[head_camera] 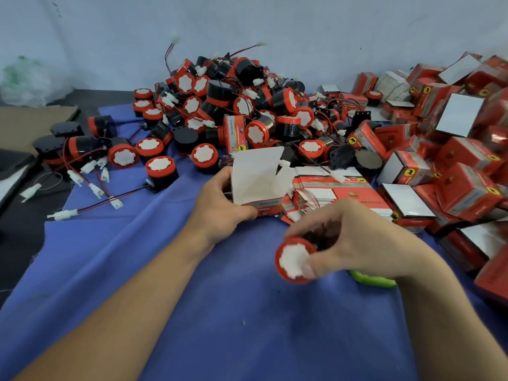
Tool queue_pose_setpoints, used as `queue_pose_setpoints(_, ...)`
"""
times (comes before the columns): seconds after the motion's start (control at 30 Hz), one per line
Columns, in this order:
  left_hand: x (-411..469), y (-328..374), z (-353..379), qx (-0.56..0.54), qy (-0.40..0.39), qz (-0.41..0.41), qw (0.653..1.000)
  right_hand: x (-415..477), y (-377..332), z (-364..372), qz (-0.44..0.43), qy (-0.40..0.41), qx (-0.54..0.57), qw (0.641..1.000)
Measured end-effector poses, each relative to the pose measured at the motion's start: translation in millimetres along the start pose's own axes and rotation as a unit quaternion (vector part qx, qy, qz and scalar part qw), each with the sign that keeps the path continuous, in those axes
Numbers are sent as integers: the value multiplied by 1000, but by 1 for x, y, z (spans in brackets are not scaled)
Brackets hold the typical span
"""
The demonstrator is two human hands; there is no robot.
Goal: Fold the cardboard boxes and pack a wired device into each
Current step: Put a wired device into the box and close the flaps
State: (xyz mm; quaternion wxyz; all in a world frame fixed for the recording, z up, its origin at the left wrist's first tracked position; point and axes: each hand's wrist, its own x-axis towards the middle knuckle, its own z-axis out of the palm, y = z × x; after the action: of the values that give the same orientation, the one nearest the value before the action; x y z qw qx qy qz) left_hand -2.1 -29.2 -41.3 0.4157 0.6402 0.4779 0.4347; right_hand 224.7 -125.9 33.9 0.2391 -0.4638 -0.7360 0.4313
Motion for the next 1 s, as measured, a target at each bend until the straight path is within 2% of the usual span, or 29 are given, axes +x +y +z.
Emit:
queue_pose_setpoints(0.07, 0, 0, 1, -6, -25, 29, 999, 6, -4, 8, -84, 126, 104, 983)
queue_pose_setpoints(0.13, -2, 1, 4, 6, -46, 60, 997, 14, -8, 18, -132, 302, 168, 929)
queue_pose_setpoints(0.17, -3, 1, 6, 15, -60, 70, 996, 18, -10, 23, -135, 375, 159, 904)
queue_pose_setpoints(0.23, -5, 2, 10, 31, -86, 80, 993, 25, -8, 31, -110, 449, 38, 886)
queue_pose_setpoints(0.3, -7, 3, 11, 37, -104, 96, 989, 30, -2, 41, -72, 442, -86, 890)
queue_pose_setpoints(0.43, -7, 4, 13, 53, -121, 118, 984, 43, 8, 52, -34, 418, -206, 884)
queue_pose_setpoints(0.57, -3, -1, 14, 40, -120, 82, 989, 46, 14, 52, -2, 471, -353, 809)
queue_pose_setpoints(0.63, -3, -3, 14, 37, -119, 72, 990, 45, 13, 52, 24, 500, -379, 778)
queue_pose_setpoints(0.73, -4, -3, 14, 45, -116, 65, 990, 42, 8, 51, 55, 515, -398, 757)
queue_pose_setpoints(0.9, -7, 1, 13, 51, -115, 51, 991, 41, 6, 54, 87, 473, -450, 753)
queue_pose_setpoints(1.0, -8, 3, 13, 50, -121, 47, 990, 41, 4, 50, 101, 436, -452, 771)
